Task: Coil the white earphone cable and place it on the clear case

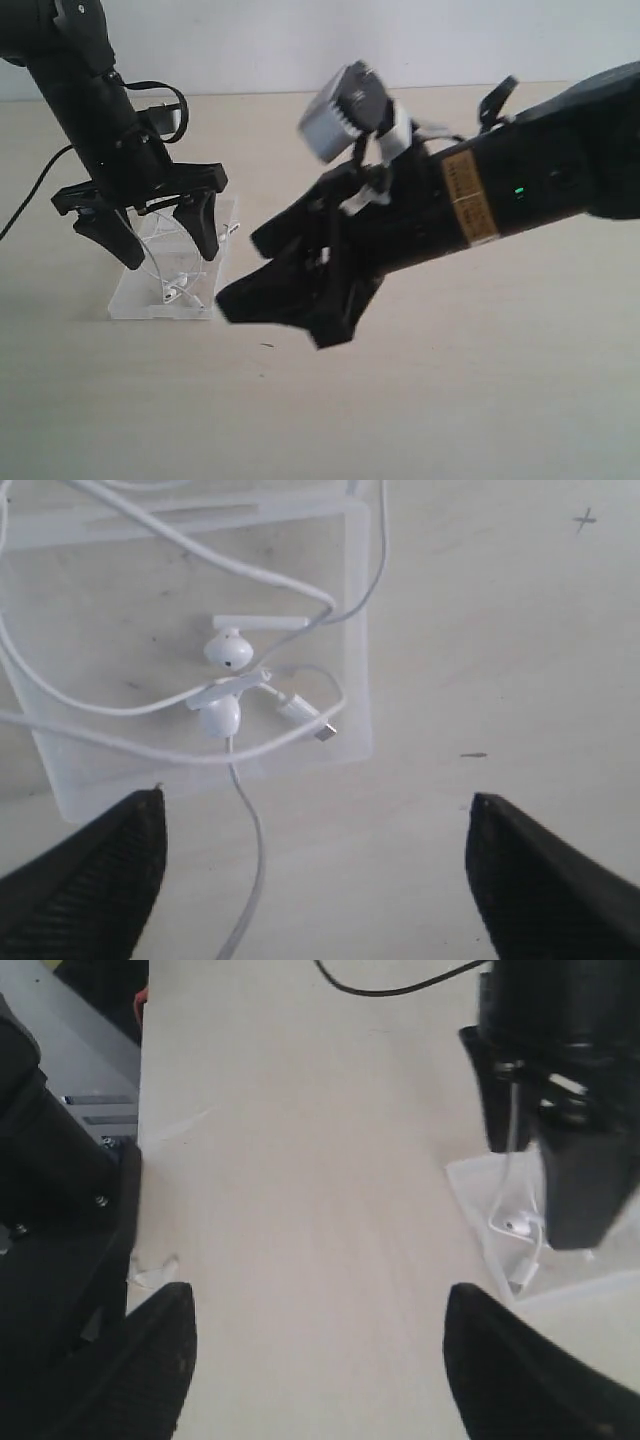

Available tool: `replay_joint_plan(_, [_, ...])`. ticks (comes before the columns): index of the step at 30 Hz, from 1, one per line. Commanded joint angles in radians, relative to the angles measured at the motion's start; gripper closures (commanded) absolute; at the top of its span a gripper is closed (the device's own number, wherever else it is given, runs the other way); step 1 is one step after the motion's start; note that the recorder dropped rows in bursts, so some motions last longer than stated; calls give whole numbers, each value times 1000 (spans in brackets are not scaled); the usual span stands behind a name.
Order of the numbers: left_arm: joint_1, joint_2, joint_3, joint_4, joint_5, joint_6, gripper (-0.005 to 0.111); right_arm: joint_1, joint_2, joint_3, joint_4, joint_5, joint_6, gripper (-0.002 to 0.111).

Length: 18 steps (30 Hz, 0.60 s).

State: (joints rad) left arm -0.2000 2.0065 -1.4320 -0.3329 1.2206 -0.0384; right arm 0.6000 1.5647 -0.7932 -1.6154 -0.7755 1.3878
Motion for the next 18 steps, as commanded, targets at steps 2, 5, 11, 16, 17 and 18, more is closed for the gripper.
replay_joint_plan(2, [3,-7,3,5,0,-8,28,190,116,-15,314,236,-320,42])
replay_joint_plan(5, [3,-7,3,3,0,-8,28,236,180,-46,477,322,-467,42])
replay_joint_plan(11, [3,-7,3,-1,0,4,28,254,314,-136,646,328,-647,42])
replay_joint_plan(16, [3,-7,3,-1,0,15,28,254,419,-239,675,328,-680,42])
replay_joint_plan(17, [3,-7,3,-1,0,17,28,254,439,-260,675,328,-680,42])
replay_joint_plan(18, [3,-7,3,-1,0,24,28,254,454,-276,675,331,-680,42])
